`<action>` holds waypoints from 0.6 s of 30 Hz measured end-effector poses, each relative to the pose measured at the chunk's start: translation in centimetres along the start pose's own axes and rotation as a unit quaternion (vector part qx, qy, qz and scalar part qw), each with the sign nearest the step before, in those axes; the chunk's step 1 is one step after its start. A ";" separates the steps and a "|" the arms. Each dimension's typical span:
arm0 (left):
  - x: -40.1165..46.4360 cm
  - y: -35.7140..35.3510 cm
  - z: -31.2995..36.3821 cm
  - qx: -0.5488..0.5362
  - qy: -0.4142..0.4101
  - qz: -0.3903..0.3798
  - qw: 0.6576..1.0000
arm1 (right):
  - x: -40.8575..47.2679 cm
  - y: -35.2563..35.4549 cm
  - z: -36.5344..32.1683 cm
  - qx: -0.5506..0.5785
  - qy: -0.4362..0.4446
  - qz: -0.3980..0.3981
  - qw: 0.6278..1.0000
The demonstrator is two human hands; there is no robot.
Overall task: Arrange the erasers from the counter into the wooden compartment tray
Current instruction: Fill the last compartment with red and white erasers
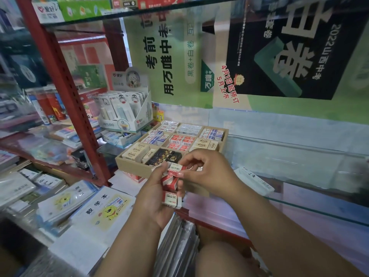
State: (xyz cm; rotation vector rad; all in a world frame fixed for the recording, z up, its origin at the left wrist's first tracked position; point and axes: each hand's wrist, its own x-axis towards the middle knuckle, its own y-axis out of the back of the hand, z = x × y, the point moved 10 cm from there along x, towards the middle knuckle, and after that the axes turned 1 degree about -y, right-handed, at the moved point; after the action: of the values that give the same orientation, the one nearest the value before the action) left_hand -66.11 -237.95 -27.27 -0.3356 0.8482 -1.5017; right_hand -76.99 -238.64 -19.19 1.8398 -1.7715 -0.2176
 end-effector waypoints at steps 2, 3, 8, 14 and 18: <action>0.1 0.2 -0.2 0.005 0.000 0.007 1.000 | 0.0 0.0 0.3 -0.020 -0.001 0.013 1.000; 0.1 0.4 -0.2 0.008 -0.001 0.012 1.000 | -0.1 -0.1 0.3 -0.028 0.005 0.013 1.000; 0.5 1.0 -0.5 0.025 0.008 0.024 0.999 | -0.1 -0.6 0.9 0.018 0.011 0.016 1.000; 0.8 1.8 -0.1 0.040 0.008 0.045 0.998 | 0.1 0.3 1.4 0.074 -0.014 0.036 0.996; 0.6 3.0 0.7 0.014 0.001 0.051 0.999 | 1.8 4.2 3.0 0.036 -0.043 0.108 0.993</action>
State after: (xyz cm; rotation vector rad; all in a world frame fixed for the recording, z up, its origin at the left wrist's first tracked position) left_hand -63.57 -238.47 -28.99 -0.2658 0.8321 -1.4180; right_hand -81.87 -241.06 -19.05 1.6917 -2.0470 -0.1533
